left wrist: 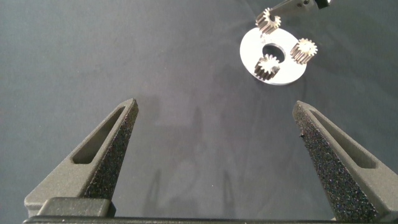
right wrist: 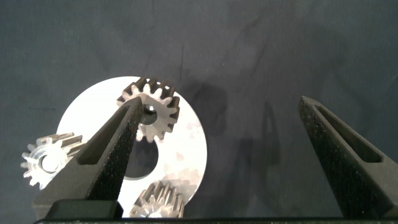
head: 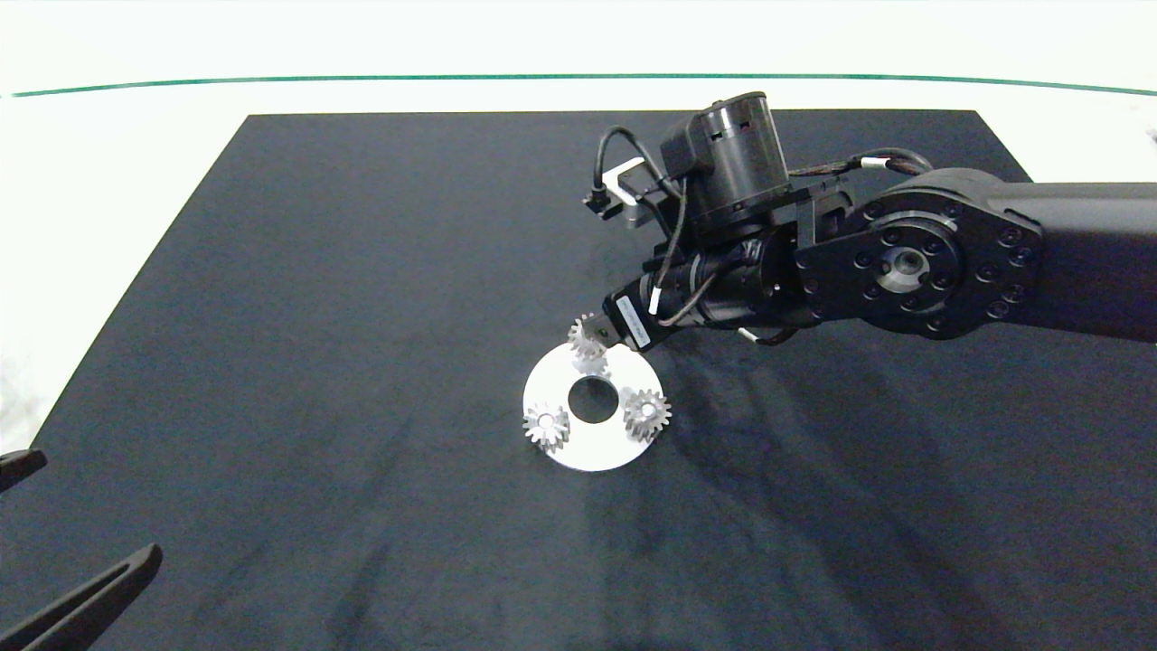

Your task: Install three planetary gears onto the carrier pins

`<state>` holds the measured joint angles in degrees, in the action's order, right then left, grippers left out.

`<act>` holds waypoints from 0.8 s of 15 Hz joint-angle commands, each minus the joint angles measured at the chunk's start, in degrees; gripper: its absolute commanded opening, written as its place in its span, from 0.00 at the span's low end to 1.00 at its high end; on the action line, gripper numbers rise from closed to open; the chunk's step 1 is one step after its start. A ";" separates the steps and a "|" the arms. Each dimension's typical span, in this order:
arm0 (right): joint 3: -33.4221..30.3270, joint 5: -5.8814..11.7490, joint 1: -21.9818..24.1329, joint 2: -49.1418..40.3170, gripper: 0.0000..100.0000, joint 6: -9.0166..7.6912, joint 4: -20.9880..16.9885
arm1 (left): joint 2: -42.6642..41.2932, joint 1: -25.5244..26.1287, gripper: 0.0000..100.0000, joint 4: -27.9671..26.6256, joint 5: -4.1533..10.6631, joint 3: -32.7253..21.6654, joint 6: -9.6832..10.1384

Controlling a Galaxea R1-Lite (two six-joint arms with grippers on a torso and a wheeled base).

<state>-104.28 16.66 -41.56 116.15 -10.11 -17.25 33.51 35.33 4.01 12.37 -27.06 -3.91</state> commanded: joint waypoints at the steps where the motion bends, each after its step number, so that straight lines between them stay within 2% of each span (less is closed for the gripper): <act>1: -0.22 0.12 0.07 1.09 1.00 -0.09 0.64 | -0.11 0.00 1.00 0.03 0.11 -0.01 -0.04; 9: -1.19 0.12 -0.01 1.80 1.00 -0.09 1.43 | -0.73 0.00 1.00 -0.06 0.11 -0.01 0.05; 12: -0.31 0.12 -0.45 -1.37 1.00 0.00 0.90 | -0.90 -0.17 1.00 0.03 0.19 -0.36 0.31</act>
<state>-105.20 16.70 -41.81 116.90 -10.06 -16.04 32.66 35.24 3.94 12.40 -27.17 -3.63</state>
